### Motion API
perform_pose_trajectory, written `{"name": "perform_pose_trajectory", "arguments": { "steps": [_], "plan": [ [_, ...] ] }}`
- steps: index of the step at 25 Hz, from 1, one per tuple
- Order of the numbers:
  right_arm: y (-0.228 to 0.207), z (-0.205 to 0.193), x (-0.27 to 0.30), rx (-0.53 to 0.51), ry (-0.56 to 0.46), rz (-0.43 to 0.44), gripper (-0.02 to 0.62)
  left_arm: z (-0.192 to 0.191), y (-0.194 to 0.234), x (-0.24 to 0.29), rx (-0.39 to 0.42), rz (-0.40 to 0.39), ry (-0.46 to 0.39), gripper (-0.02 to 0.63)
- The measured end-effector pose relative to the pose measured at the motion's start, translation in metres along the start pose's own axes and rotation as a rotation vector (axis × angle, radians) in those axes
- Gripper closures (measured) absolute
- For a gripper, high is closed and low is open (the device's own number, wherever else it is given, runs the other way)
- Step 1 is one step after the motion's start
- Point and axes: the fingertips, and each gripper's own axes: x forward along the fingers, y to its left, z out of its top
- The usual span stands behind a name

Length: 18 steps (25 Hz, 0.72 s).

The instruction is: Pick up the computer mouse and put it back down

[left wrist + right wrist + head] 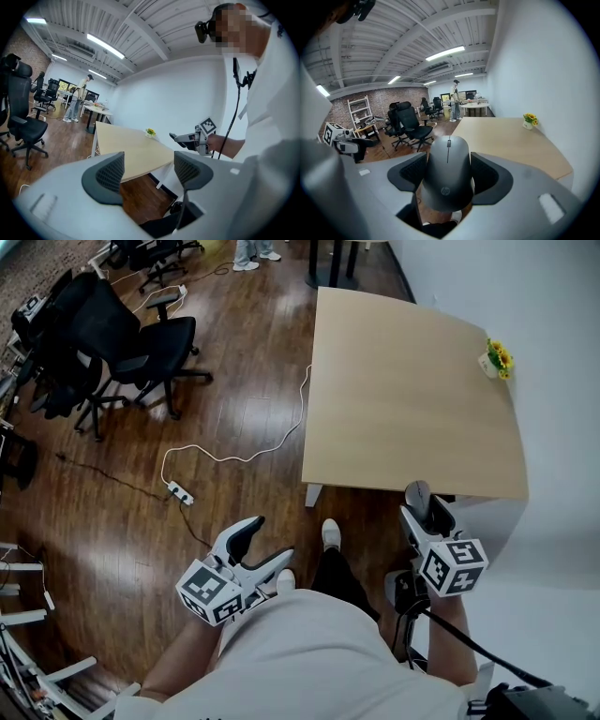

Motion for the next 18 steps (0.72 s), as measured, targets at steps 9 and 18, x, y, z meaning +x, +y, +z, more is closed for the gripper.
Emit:
{"name": "perform_pose_trajectory", "arguments": {
  "steps": [9,18],
  "plan": [
    [-0.08,-0.007,0.135,0.063,0.065,-0.04,0.301,0.019,0.027,0.04,-0.036,0.093,0.015,0.288],
    [-0.158,-0.057,0.281,0.082,0.24,-0.086,0.301,0.054,0.057,0.088,-0.057,0.227,0.017,0.288]
  ]
}}
